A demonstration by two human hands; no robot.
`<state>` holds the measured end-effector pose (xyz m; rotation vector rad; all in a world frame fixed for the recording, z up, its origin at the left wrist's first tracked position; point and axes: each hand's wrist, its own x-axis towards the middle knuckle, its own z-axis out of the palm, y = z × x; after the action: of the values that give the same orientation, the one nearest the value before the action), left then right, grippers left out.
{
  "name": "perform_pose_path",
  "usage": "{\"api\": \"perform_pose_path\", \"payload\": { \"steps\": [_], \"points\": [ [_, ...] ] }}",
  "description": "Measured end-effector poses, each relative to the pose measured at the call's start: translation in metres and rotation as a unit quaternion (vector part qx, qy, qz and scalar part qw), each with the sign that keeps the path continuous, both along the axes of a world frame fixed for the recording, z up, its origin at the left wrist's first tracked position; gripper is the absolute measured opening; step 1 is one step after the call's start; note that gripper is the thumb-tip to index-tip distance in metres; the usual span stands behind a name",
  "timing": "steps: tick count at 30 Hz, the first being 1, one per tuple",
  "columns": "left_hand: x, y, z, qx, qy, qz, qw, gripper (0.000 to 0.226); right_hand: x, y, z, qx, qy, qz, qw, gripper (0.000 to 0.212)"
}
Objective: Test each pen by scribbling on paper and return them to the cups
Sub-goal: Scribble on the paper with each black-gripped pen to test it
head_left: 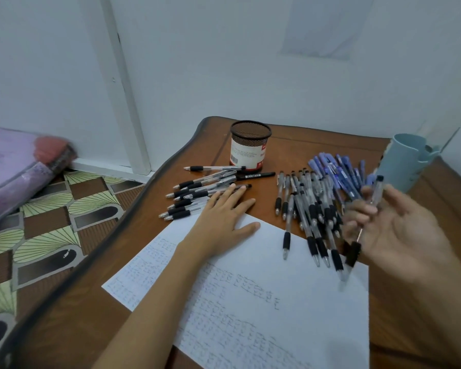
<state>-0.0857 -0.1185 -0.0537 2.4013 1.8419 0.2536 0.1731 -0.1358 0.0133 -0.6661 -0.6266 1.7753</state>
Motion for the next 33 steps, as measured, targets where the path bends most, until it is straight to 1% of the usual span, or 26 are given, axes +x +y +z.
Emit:
{"api": "perform_pose_path", "payload": {
  "steps": [1, 3, 4, 5, 6, 7, 8, 9, 11, 12, 14, 16, 18, 20, 21, 22, 24, 26, 28, 29, 31, 32, 33],
  "points": [
    [0.000, 0.000, 0.000, -0.002, 0.001, 0.000, 1.000, 0.060, 0.003, -0.006, -0.008, -0.021, 0.040, 0.025, 0.999, 0.025],
    [0.000, 0.001, -0.001, -0.005, 0.003, 0.001, 1.000, 0.060, 0.002, -0.008, -0.028, -0.050, 0.108, 0.158, 0.980, 0.052],
    [0.000, 0.002, -0.002, -0.006, 0.004, 0.001, 1.000, 0.060, 0.000, -0.008, -0.040, -0.061, 0.090, 0.156, 0.982, 0.061],
    [0.000, 0.002, -0.002, -0.006, 0.005, 0.001, 1.000, 0.060, 0.002, -0.011, -0.043, -0.047, 0.018, 0.122, 0.991, 0.066],
    [0.000, 0.003, -0.003, -0.006, 0.006, 0.001, 1.000, 0.061, -0.001, -0.014, -0.045, -0.031, -0.024, 0.094, 0.995, 0.066],
    [0.000, 0.003, -0.003, -0.005, 0.007, 0.001, 1.000, 0.064, -0.007, -0.016, -0.045, -0.014, -0.012, 0.106, 0.994, 0.063],
    [-0.001, 0.003, -0.003, -0.006, 0.007, 0.001, 1.000, 0.069, -0.016, -0.018, -0.045, -0.017, 0.044, 0.128, 0.991, 0.060],
    [-0.001, 0.002, -0.002, -0.007, 0.005, 0.001, 1.000, 0.073, -0.020, -0.023, -0.043, -0.042, 0.091, 0.131, 0.986, 0.059],
    [0.000, 0.002, -0.002, -0.008, 0.000, 0.001, 1.000, 0.077, -0.023, -0.034, -0.033, -0.041, 0.048, 0.050, 0.997, 0.061],
    [0.000, 0.002, -0.002, -0.009, -0.001, 0.002, 1.000, 0.077, -0.025, -0.035, -0.030, -0.044, 0.036, 0.037, 0.998, 0.061],
    [0.000, 0.003, -0.002, -0.008, 0.003, 0.001, 1.000, 0.074, -0.030, -0.035, -0.030, -0.044, 0.032, 0.036, 0.998, 0.053],
    [0.000, 0.003, -0.003, -0.008, 0.009, 0.001, 1.000, 0.065, -0.034, -0.036, -0.033, -0.042, 0.053, 0.048, 0.997, 0.045],
    [-0.001, 0.004, -0.003, -0.010, 0.012, 0.001, 1.000, 0.062, -0.034, -0.034, -0.042, -0.046, 0.100, 0.075, 0.991, 0.044],
    [-0.001, 0.005, -0.003, -0.010, 0.015, 0.000, 1.000, 0.066, -0.035, -0.030, -0.050, -0.035, 0.166, 0.141, 0.975, 0.047],
    [-0.001, 0.005, -0.003, -0.010, 0.016, 0.000, 1.000, 0.070, -0.035, -0.029, -0.050, -0.021, 0.185, 0.161, 0.969, 0.050],
    [-0.001, 0.005, -0.003, -0.010, 0.014, 0.001, 1.000, 0.075, -0.036, -0.029, -0.049, -0.005, 0.177, 0.151, 0.973, 0.053],
    [0.000, 0.005, -0.002, -0.012, 0.009, 0.003, 1.000, 0.078, -0.036, -0.031, -0.040, 0.018, 0.119, 0.107, 0.987, 0.056],
    [0.000, 0.004, -0.002, -0.012, 0.009, 0.003, 1.000, 0.078, -0.041, -0.034, -0.028, 0.040, 0.045, 0.068, 0.996, 0.047],
    [0.000, 0.004, -0.002, -0.012, 0.014, 0.003, 1.000, 0.076, -0.041, -0.032, -0.031, 0.069, -0.044, 0.068, 0.994, 0.040],
    [0.000, 0.004, -0.002, -0.011, 0.015, 0.002, 1.000, 0.074, -0.042, -0.032, -0.034, 0.095, -0.104, 0.068, 0.988, 0.041],
    [0.000, 0.004, -0.002, -0.010, 0.013, 0.000, 1.000, 0.074, -0.046, -0.033, -0.041, 0.162, -0.216, 0.056, 0.961, 0.047],
    [0.000, 0.004, -0.003, -0.010, 0.013, -0.001, 1.000, 0.076, -0.048, -0.033, -0.044, 0.181, -0.251, 0.055, 0.949, 0.052],
    [0.000, 0.004, -0.003, -0.010, 0.015, -0.001, 1.000, 0.076, -0.048, -0.033, -0.045, 0.175, -0.269, 0.061, 0.945, 0.059]
  ]
}}
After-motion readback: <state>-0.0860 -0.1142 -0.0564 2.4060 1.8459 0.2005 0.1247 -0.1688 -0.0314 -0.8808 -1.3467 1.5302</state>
